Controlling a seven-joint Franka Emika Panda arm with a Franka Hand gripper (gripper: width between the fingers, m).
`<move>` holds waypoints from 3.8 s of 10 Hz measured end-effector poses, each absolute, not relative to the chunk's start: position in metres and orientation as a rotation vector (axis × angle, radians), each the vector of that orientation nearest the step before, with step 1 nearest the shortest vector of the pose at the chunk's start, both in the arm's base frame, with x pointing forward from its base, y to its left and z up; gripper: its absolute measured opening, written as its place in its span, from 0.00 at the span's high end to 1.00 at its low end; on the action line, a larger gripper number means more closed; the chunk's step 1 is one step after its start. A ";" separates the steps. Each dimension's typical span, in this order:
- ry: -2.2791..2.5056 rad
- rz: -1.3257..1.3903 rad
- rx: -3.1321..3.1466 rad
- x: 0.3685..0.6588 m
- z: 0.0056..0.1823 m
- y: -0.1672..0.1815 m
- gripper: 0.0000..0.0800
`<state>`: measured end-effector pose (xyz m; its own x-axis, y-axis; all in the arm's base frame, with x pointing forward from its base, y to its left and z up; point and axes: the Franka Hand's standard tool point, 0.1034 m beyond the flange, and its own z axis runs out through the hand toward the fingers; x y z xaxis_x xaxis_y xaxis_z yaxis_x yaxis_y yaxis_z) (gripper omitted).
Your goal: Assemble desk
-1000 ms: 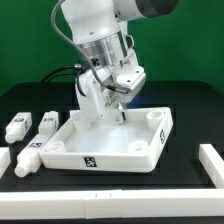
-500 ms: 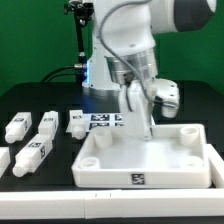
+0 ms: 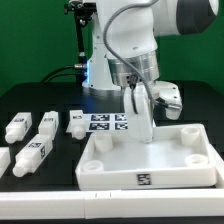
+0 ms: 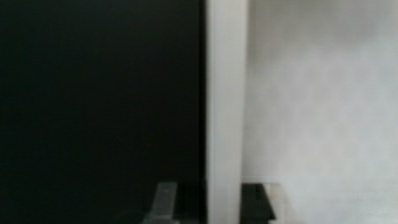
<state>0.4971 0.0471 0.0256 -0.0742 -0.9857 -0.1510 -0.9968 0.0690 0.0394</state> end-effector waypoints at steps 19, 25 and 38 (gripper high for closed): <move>2.180 0.096 -2.085 0.509 0.014 0.024 0.94; 2.127 0.016 -2.193 0.517 0.006 0.037 0.94; 1.593 0.001 -2.555 0.481 0.047 0.012 0.19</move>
Offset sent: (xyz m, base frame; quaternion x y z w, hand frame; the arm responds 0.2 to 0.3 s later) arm 0.0000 0.0000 0.0000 0.0000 0.0000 0.0000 1.0000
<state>0.4805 0.0118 0.0472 0.4424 -0.8941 -0.0694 -0.8942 -0.4339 -0.1100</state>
